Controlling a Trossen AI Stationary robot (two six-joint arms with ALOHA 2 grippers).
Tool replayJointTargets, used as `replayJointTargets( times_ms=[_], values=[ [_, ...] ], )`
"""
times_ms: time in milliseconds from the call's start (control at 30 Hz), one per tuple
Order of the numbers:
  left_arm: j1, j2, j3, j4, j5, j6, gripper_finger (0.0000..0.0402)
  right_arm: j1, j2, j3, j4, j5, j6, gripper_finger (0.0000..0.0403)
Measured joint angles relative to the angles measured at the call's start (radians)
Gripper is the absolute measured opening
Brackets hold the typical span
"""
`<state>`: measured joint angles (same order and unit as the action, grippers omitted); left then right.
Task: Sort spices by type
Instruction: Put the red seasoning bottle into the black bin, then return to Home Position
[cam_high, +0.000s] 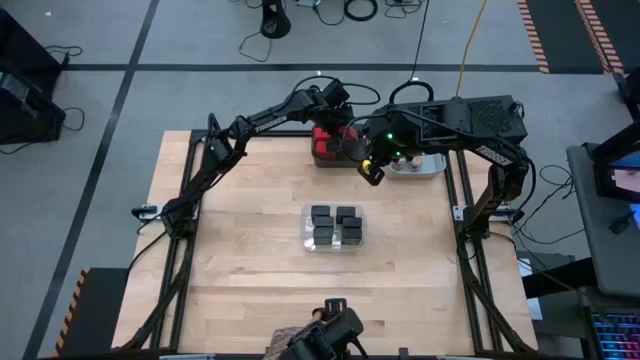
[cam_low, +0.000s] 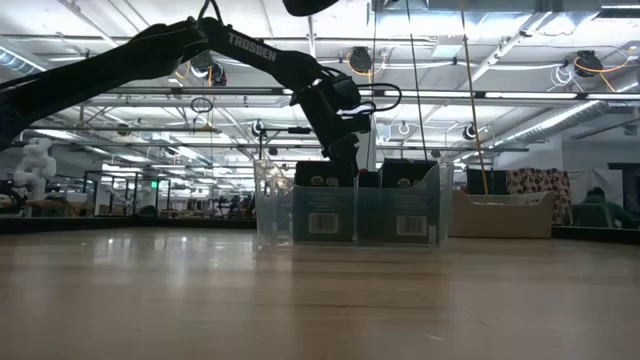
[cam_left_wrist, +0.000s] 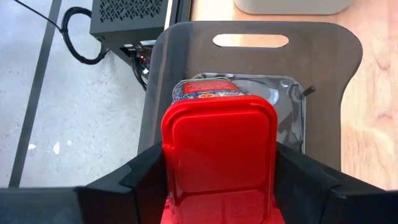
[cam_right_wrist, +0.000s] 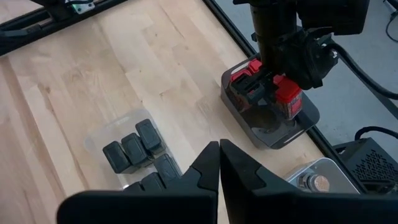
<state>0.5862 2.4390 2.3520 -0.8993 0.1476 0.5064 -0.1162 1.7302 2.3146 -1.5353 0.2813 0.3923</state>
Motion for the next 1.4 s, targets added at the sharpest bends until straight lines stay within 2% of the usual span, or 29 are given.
replayJointTargets(
  times_ms=[167,400,533,1033,1400],
  values=[
    [0.000,-0.001,0.000,-0.003,-0.023,0.001,0.0249,0.000,0.000,0.000,-0.005,0.000,0.000,0.0000],
    [0.000,-0.002,0.000,0.001,-0.028,0.000,0.0308,0.000,0.000,0.000,-0.005,0.000,-0.009,0.0000],
    [0.000,-0.002,0.000,0.001,-0.047,0.000,0.0327,0.000,0.000,0.000,-0.005,0.000,-0.011,0.0000],
    [-0.008,-0.002,0.000,0.004,-0.052,-0.005,0.0329,0.000,0.000,0.000,-0.017,0.000,-0.011,0.0000],
    [-0.052,-0.003,0.002,0.072,-0.035,-0.082,0.0329,0.000,0.000,0.000,-0.026,0.000,-0.019,0.0000]
  ],
)
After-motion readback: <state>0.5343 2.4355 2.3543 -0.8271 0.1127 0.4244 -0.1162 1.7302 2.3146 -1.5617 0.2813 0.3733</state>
